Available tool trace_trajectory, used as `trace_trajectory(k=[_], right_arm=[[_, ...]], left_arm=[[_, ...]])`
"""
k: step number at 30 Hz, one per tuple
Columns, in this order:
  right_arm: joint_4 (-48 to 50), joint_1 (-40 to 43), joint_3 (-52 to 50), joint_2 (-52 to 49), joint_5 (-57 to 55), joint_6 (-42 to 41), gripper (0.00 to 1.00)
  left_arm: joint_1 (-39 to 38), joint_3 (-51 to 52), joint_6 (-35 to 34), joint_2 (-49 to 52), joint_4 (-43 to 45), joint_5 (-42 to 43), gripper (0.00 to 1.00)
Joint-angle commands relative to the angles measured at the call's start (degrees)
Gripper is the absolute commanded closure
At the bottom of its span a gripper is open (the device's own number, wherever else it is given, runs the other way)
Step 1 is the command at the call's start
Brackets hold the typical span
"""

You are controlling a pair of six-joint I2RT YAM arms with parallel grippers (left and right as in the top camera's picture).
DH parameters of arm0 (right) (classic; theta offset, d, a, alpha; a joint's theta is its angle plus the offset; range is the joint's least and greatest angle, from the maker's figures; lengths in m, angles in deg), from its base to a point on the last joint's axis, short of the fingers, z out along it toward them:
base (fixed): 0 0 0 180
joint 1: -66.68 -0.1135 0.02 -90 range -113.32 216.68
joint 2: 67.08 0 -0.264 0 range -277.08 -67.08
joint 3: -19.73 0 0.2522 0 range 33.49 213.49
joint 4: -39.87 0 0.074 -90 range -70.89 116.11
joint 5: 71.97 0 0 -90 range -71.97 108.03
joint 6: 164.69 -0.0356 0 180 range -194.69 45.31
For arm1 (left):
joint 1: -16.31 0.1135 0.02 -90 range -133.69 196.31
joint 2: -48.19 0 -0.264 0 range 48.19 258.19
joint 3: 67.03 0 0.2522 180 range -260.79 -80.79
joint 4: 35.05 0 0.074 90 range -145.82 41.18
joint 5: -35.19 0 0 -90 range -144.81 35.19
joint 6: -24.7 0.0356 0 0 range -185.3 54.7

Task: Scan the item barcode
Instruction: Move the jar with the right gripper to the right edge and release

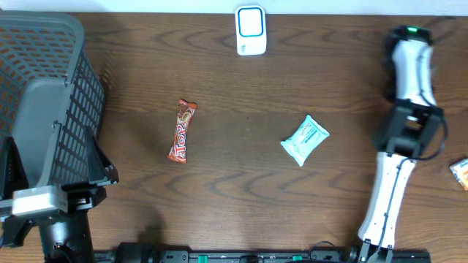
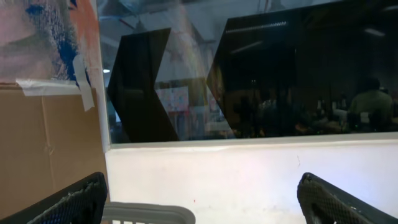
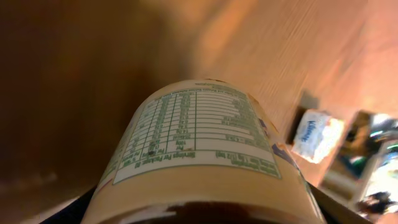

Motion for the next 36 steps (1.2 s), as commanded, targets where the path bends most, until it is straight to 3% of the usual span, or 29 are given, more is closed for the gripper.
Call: trace_trajectory(k=[1,8,11,12,15,17,26,30,36], right_arm=[[0.76,5.35,0.2,1.38,17.42,7.63,0.71],[-0.15,14.95,0.2,1.38,23.89,10.47,0.67],[-0.15,17.86,0.2,1.4,26.18,13.2,0.47],[-0.15,18.56,0.22,1.4,26.69,13.53,0.27],[-0.15,20.0,0.22,1.44,26.84,13.53,0.18],[-0.15,20.59,0.26,1.68,26.86,13.92,0.01],[-0.15,21.22,0.26,9.57,26.84,13.9,0.01],[-0.13,21.29,0.26,18.4,26.82,13.27,0.01],[1.33,21.27,0.26,33.42,30.18,4.79,0.01]], left_arm=[[0.24,0.39,-0.52,0.98,0.92,0.33,0.02],[0.24,0.39,-0.52,2.47,1.77,0.33,0.02],[0.24,0.39,-0.52,3.02,2.01,0.33,0.02],[0.24,0.39,-0.52,3.19,2.12,0.31,0.02],[0.24,0.39,-0.52,3.54,2.19,0.31,0.02],[0.24,0.39,-0.52,3.72,2.23,0.31,0.02],[0.24,0.39,-0.5,4.79,2.32,0.31,0.02],[0.24,0.39,-0.5,4.83,2.34,0.31,0.02],[0.24,0.39,-0.5,4.83,2.34,0.31,0.02]])
